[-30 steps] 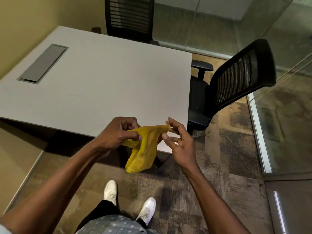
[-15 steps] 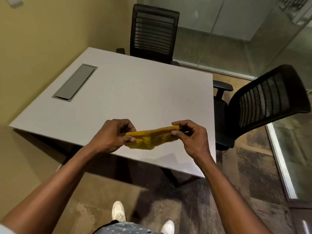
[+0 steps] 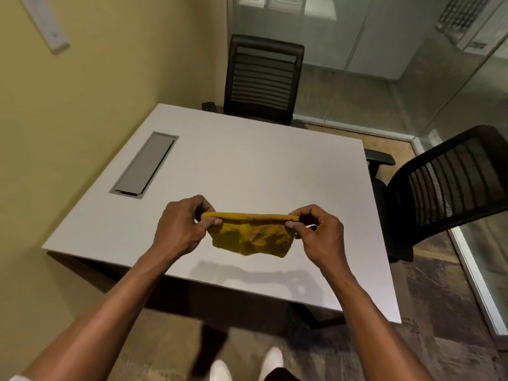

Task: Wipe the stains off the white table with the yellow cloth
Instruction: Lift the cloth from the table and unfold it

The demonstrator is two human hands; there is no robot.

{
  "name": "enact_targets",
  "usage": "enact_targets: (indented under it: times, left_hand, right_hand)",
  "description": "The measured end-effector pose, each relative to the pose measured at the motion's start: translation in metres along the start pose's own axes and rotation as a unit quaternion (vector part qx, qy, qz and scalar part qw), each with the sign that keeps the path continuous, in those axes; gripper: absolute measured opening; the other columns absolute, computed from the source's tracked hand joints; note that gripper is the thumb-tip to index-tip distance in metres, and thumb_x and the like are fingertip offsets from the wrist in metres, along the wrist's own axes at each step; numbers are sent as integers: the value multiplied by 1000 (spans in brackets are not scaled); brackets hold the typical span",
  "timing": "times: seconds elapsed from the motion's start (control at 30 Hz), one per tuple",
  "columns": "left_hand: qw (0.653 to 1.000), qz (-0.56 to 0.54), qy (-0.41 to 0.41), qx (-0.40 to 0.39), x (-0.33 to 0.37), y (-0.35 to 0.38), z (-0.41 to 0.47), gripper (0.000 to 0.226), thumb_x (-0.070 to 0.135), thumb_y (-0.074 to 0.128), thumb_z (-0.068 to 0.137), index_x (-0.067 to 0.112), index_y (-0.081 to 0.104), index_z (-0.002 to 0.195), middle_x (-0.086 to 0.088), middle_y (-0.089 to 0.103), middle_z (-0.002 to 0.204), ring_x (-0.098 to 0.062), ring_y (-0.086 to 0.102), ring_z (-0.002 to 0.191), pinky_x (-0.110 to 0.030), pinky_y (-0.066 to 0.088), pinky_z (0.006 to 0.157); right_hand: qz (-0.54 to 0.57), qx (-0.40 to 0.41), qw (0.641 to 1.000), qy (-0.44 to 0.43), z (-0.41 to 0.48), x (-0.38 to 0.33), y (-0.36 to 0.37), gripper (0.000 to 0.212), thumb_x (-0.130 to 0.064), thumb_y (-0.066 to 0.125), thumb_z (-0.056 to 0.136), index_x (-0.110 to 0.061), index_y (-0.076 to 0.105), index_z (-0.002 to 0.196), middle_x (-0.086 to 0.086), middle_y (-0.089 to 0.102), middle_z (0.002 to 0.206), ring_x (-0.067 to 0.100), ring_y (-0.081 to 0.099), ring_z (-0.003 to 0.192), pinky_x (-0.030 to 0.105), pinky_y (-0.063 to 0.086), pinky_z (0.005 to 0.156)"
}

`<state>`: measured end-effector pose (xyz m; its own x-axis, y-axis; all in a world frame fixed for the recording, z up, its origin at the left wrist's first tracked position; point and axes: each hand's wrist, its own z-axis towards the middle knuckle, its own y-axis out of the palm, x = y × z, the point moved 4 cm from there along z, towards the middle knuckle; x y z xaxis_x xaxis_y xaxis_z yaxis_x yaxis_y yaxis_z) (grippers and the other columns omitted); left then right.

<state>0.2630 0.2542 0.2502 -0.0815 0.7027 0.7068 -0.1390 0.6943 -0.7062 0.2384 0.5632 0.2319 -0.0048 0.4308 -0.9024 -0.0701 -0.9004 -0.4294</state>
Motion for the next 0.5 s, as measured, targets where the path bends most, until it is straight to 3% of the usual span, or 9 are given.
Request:
enact_targets:
  times: [0.13,0.23,0.5]
  left_hand:
    - [1000,-7,-10,16,-17,-8,20,15,12,86,89,23,76,84,8,76,80,-14,71,83,-34,55,75]
    - [999,-13,-31,24,-29,-14,40,17,4,82,89,21,78,87,7,78,82,-17,73,87,-38,59,79]
    - [994,-11,-89,61,-64,-32,91,19,5,85,89,23,78,86,7,78,81,-16,76,78,-41,64,77]
  right_hand:
    - [-4,-12,1000,-1,20,-10,23,16,-14,86,85,-27,77,86,-7,78,84,19,76,83,48,66,77]
    - [-2,-23,1000,-1,43,-14,41,17,-14,86,84,-28,76,84,-10,78,82,17,76,83,49,66,79]
    - [8,-76,997,-13,105,-10,99,19,-15,86,81,-30,75,81,-12,77,81,11,73,81,44,66,74]
